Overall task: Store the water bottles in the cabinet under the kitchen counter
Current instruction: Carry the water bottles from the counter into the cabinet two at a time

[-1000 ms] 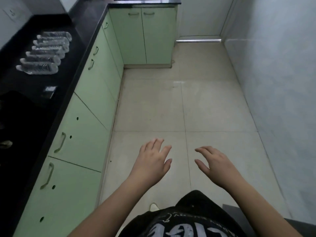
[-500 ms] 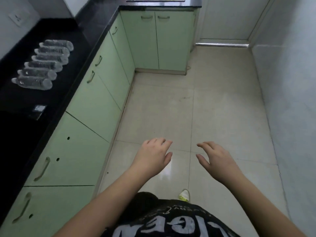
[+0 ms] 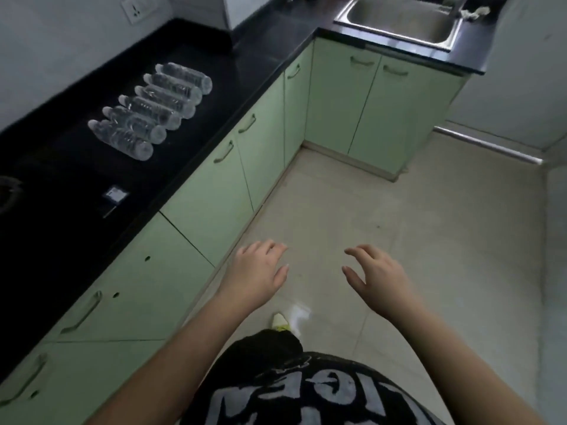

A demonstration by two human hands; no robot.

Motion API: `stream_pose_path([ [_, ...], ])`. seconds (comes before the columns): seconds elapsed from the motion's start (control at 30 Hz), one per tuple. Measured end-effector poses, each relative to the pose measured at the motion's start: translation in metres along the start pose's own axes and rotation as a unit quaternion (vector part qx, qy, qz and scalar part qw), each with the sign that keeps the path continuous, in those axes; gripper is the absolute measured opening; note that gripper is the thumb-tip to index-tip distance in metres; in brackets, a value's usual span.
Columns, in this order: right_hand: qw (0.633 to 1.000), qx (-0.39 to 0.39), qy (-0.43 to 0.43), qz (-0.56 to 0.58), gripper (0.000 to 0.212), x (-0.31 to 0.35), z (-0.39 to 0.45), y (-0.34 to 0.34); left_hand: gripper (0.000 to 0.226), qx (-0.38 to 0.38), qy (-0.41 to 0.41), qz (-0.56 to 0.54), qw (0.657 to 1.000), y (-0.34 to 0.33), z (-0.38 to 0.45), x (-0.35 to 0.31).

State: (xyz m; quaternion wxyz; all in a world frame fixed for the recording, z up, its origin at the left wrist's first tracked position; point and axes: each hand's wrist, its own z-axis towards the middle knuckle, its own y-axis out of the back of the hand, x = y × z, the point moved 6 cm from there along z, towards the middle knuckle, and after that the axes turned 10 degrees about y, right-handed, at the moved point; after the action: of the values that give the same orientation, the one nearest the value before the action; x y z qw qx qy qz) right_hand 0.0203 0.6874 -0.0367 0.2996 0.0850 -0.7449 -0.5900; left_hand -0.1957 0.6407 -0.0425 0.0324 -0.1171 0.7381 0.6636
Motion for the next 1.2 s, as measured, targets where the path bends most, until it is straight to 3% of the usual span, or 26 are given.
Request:
stream_pose_path([
  [0.17, 0.999, 0.005, 0.032, -0.027, 0.041, 0.013, 0.095, 0.025, 0.067, -0.001, 0.038, -0.010, 0.999, 0.035, 0.065, 0.048],
  [0.4, 0.997, -0.061, 0.052, -0.023, 0.039, 0.024, 0.215, 0.064, 0.053, -0.083, 0.071, -0.025, 0.994, 0.100, 0.147, 0.090],
  [0.5, 0.996, -0.048, 0.067, -0.029, 0.040, 0.019, 0.267, 0.074, 0.051, -0.110, 0.090, -0.037, 0.989, 0.117, 0.185, 0.101],
  [0.83, 0.984, 0.008, 0.178, -0.006, 0.043, 0.004, 0.440, 0.085, 0.055, -0.092, 0.234, -0.033, 0.967, 0.127, 0.308, 0.157],
  [1.03, 0.950, 0.089, 0.296, -0.030, 0.046, 0.037, 0.521, 0.063, 0.054, -0.107, 0.338, -0.048, 0.934, 0.129, 0.321, 0.186],
  [1.2, 0.926, 0.107, 0.361, -0.011, 0.043, 0.092, 0.567, 0.046, 0.056, -0.093, 0.419, -0.067, 0.901, 0.108, 0.294, 0.218],
])
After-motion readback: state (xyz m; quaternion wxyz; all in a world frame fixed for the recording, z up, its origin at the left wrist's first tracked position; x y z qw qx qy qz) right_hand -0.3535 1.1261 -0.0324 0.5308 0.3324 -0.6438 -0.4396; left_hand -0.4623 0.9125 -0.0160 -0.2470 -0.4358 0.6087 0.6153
